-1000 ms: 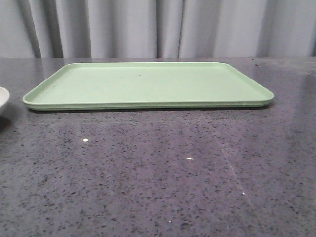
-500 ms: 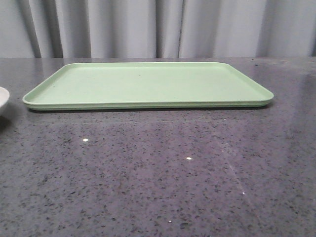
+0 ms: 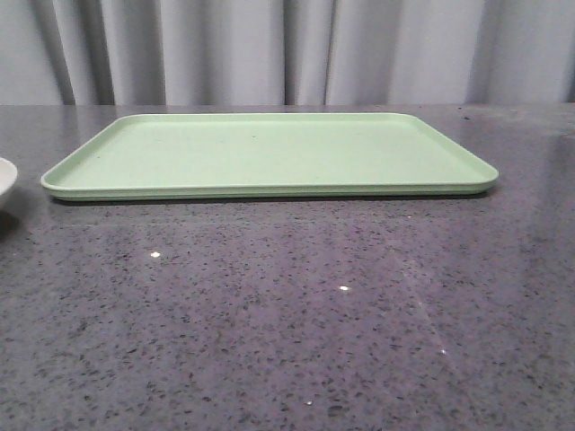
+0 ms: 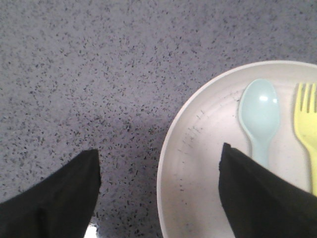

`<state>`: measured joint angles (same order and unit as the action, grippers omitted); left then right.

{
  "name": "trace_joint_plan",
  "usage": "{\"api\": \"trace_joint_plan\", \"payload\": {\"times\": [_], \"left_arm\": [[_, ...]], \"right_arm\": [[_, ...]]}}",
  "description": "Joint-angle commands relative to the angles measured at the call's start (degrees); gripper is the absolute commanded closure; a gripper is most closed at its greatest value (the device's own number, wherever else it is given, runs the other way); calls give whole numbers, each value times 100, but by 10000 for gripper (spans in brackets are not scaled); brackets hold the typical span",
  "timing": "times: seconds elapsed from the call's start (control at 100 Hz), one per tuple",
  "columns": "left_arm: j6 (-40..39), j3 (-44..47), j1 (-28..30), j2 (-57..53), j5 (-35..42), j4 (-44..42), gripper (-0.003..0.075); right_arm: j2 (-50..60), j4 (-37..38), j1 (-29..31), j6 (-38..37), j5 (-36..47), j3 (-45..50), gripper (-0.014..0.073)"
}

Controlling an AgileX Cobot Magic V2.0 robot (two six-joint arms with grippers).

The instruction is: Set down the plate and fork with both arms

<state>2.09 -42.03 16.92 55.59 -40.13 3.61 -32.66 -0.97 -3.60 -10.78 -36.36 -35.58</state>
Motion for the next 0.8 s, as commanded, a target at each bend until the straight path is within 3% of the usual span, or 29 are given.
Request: {"api": "trace_joint_plan", "payload": {"times": [0.0,0.68,0.79], "left_arm": [[-54,-200,18,173,277,26,228],[-54,-200,18,1181,245,26,229],[-54,-200,18,1193,232,26,272]], "right_arm": [[-47,22,36,64,361,-200,86],[-47,22,36,64,361,-200,86],[-47,22,36,64,361,-200,86]]}}
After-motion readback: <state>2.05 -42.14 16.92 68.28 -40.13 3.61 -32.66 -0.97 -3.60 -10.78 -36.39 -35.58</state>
